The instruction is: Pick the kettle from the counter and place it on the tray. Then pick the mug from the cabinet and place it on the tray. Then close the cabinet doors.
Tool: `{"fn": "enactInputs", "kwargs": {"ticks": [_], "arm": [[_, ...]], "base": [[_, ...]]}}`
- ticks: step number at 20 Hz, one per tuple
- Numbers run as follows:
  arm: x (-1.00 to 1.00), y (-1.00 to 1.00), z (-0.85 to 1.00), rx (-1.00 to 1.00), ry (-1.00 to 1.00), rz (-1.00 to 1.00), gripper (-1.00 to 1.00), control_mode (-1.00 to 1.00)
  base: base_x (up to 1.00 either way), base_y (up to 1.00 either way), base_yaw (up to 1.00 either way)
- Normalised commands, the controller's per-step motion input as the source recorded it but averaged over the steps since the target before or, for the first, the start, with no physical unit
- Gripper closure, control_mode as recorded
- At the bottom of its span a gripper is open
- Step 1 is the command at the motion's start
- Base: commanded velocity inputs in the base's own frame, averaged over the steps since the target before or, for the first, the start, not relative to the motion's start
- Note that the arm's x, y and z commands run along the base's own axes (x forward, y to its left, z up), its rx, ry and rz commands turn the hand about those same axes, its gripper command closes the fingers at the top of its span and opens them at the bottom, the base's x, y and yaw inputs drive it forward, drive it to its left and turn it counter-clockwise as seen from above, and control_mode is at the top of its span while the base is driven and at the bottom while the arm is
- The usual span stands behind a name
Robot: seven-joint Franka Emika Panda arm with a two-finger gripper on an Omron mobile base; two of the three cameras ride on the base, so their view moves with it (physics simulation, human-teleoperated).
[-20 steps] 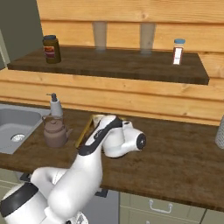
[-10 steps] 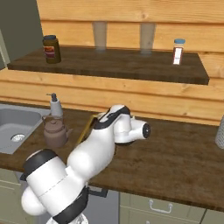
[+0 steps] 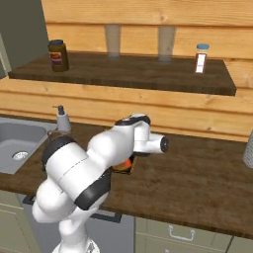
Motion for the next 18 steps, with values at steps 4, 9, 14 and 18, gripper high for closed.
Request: {"fn": "enactInputs", "kwargs": {"ticks": [4, 9, 14, 18], "arm": [[0.40, 0.01, -0.29, 0.00, -0.07, 0.08, 1.00, -1.00], [0.44, 0.08, -0.34, -0.04, -0.04, 0.02, 1.00, -1.00], [0.42, 0.09, -0.28, -0.03, 0.02, 0.04, 1.00, -1.00], [0.31, 0.00, -0.26, 0.00, 0.00, 0.11, 1.00, -1.00]], "base": [[0.00, 0.00, 0.00], [0.00, 0.00, 0.00], [0.00, 0.00, 0.00], [0.00, 0.00, 0.00]]}}
